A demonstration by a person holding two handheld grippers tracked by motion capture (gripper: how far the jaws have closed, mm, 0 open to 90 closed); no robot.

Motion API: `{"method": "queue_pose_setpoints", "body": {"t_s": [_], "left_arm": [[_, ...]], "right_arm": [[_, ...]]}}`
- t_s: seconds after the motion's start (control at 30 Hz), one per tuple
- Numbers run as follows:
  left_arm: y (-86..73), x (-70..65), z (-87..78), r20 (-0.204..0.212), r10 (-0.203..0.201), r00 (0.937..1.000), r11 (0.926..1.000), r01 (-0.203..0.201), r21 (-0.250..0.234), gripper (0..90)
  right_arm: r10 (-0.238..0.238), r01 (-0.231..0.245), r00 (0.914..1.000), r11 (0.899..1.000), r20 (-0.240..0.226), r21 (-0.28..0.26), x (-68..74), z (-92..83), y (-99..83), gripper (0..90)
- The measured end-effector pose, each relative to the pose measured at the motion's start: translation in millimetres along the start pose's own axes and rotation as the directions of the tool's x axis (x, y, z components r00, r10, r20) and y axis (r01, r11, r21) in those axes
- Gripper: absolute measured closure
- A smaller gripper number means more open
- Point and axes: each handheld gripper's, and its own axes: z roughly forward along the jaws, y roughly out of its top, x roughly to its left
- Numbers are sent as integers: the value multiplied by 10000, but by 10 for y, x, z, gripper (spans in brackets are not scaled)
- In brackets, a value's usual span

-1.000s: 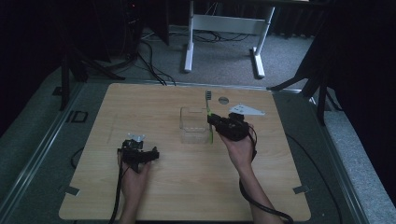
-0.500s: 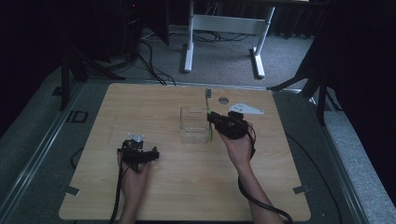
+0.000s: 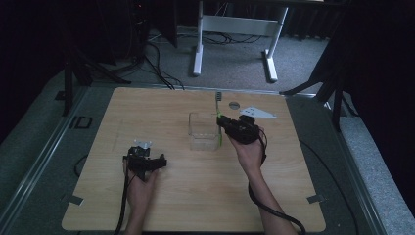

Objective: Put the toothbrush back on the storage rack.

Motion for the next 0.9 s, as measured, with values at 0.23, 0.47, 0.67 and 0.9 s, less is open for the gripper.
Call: {"method": "queue_pose_setpoints", "body": {"t_s": [0.23, 0.47, 0.67, 0.9], "left_arm": [[0, 0, 0, -2, 0, 10000, 10000, 0, -1, 30], [0, 0, 0, -3, -2, 10000, 10000, 2, -1, 31], [0, 0, 1, -3, -2, 10000, 10000, 2, -5, 31], [0, 0, 0, -3, 0, 10000, 10000, 0, 1, 30]], "right_arm": [[2, -2, 10000, 10000, -5, -64, -2, 17, 2, 790], [-45, 45, 10000, 9999, -28, -96, 4, 52, 4, 790], [-69, 69, 10000, 9999, -57, -75, 4, 82, -1, 790], [-59, 58, 9999, 10000, -112, -77, 15, 122, 9, 789]]}}
